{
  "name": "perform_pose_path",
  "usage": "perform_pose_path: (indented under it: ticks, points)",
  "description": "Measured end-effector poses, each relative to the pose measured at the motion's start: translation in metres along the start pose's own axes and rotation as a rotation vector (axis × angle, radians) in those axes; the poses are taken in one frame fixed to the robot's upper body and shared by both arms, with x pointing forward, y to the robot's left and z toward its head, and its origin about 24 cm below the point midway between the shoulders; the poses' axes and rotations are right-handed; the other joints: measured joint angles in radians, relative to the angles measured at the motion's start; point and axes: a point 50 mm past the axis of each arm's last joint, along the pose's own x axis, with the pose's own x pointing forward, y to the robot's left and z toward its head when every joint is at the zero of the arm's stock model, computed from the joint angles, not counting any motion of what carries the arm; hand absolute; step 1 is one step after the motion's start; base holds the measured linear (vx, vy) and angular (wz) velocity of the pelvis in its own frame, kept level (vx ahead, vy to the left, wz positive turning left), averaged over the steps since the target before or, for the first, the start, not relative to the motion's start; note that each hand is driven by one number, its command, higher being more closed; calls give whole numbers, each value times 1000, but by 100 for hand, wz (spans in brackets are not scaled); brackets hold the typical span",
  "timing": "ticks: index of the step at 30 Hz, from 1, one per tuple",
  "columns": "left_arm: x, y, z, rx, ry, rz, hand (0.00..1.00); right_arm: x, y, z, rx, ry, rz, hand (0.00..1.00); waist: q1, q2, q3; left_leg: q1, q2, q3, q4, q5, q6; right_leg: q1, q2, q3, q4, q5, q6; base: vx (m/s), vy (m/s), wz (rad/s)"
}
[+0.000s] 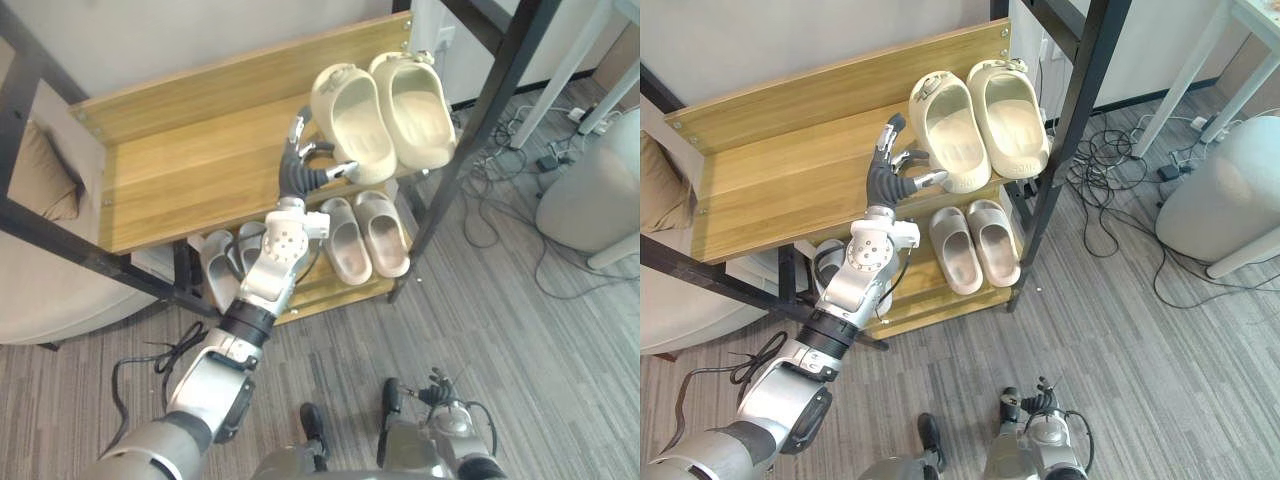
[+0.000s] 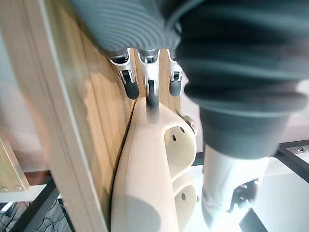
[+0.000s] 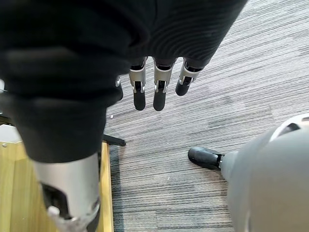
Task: Organize the slippers on the shoe rack
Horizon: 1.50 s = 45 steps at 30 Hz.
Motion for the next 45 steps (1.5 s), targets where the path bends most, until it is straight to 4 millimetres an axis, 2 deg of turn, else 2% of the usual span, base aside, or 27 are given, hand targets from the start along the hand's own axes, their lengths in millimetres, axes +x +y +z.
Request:
perform_pose_path:
  ticks: [6,10,12,13,14,17,18,20,21,24,27,28,30,32,34,36,37,38,40,41,42,43,44,45]
  points:
    - [-1,27,-2,19,0,73,0,0,0,-1,-1,2,5,0,3,2,-1,5,6,-17,0,3,4,14,5,-20,0,-8,3,-7,-2,8]
    - [-5,33,-4,-1,18,90,0,-1,1,-2,-4,6,12,0,9,3,-1,17,8,-36,0,2,3,40,5,-45,1,-15,6,2,4,19]
    - [-8,40,2,-12,-10,97,0,-1,3,0,-10,0,22,0,20,3,-1,17,6,-50,0,2,3,46,2,-56,1,-16,7,-12,9,13]
    - [-8,40,4,-14,-16,95,0,-1,3,1,-13,-2,23,0,22,4,-2,16,6,-55,1,3,4,46,0,-56,3,-16,7,-15,12,14]
    - [-8,37,11,-34,-45,85,0,-1,4,1,-20,-3,29,0,37,5,-3,14,5,-60,1,3,5,48,-1,-59,5,-16,7,-15,11,13]
    - [-8,33,27,-68,-106,67,0,-1,8,1,-33,-7,54,0,49,7,-4,15,2,-76,10,4,5,64,-4,-75,7,-16,7,-22,10,22]
    - [-10,30,39,-94,-157,51,0,-2,10,1,-38,-9,67,0,60,10,-7,15,-1,-85,14,4,5,71,-10,-81,7,-17,7,-22,12,18]
    - [-12,26,49,-112,-196,33,0,-2,11,1,-45,-11,74,0,73,13,-10,14,-5,-86,16,4,5,73,-14,-82,7,-18,9,-36,18,12]
    - [-20,19,62,-148,-260,-12,0,-3,13,1,-58,-13,86,0,85,22,-21,14,-8,-96,17,6,9,80,-17,-93,7,-19,10,-44,14,14]
    - [-33,12,67,-204,-297,-65,0,-5,15,-7,-70,5,96,0,95,31,-51,14,-9,-114,17,8,12,87,-18,-106,7,-24,12,-20,2,21]
    - [-62,-1,64,-304,-288,-158,0,-10,19,-19,-96,34,123,0,119,40,-94,17,-8,-153,19,10,13,114,-17,-147,7,-35,9,-14,-12,34]
    - [-63,-1,64,-308,-286,-161,0,-11,19,-19,-97,36,123,0,120,40,-96,17,-8,-156,19,10,13,115,-17,-148,7,-36,9,-14,-14,20]
    - [-85,-6,55,-357,-241,-228,0,-11,19,-22,-108,49,127,0,144,42,-122,15,-7,-171,18,10,13,118,-15,-160,7,-38,9,-18,-15,13]
    - [-98,-7,46,-380,-197,-247,0,-11,19,-22,-112,50,128,0,152,43,-130,16,-7,-181,19,12,11,126,-15,-171,7,-39,9,-21,-12,21]
    - [-113,-7,31,-397,-120,-259,0,-12,22,-26,-130,64,143,0,155,39,-136,23,-8,-197,19,14,8,144,-15,-191,7,-43,9,-19,-12,27]
    - [-135,-6,7,-422,10,-250,0,-15,25,-34,-147,88,156,0,176,31,-150,24,-7,-206,19,13,4,149,-14,-197,5,-47,9,-30,-11,10]
    - [-139,-6,3,-423,35,-251,0,-15,24,-36,-147,92,156,0,179,31,-154,22,-7,-209,20,13,3,149,-14,-200,5,-47,9,-19,-17,15]
    - [-150,-5,-12,-414,111,-258,0,-17,24,-40,-148,103,158,0,185,27,-160,23,-8,-219,18,16,4,154,-10,-209,3,-49,10,-3,-26,18]
    - [-181,1,-56,-380,343,-226,0,-18,25,-45,-156,123,163,0,195,13,-167,33,-6,-228,19,17,1,167,-6,-217,2,-59,8,-10,-26,14]
    - [-182,2,-58,-378,353,-224,0,-18,25,-45,-156,123,163,0,196,12,-167,33,-6,-229,19,17,1,168,-6,-218,2,-59,8,-11,-18,8]
    - [-195,5,-74,-359,440,-207,0,-18,25,-45,-156,124,163,0,198,9,-172,33,-5,-235,19,18,0,171,-4,-224,1,-62,10,-8,-31,22]
    - [-219,13,-102,-305,591,-179,0,-19,25,-45,-156,124,162,0,198,-1,-173,34,-4,-250,19,21,-4,180,-2,-241,1,-69,12,-8,-31,23]
    - [-221,14,-104,-302,600,-177,0,-19,25,-45,-156,124,162,0,198,-2,-173,34,-3,-251,19,21,-4,180,-1,-242,1,-70,13,-11,-34,23]
    - [-233,19,-118,-262,679,-159,0,-19,24,-47,-156,127,162,0,200,-9,-173,35,-2,-257,19,22,-5,184,1,-248,1,-74,14,-7,-33,16]
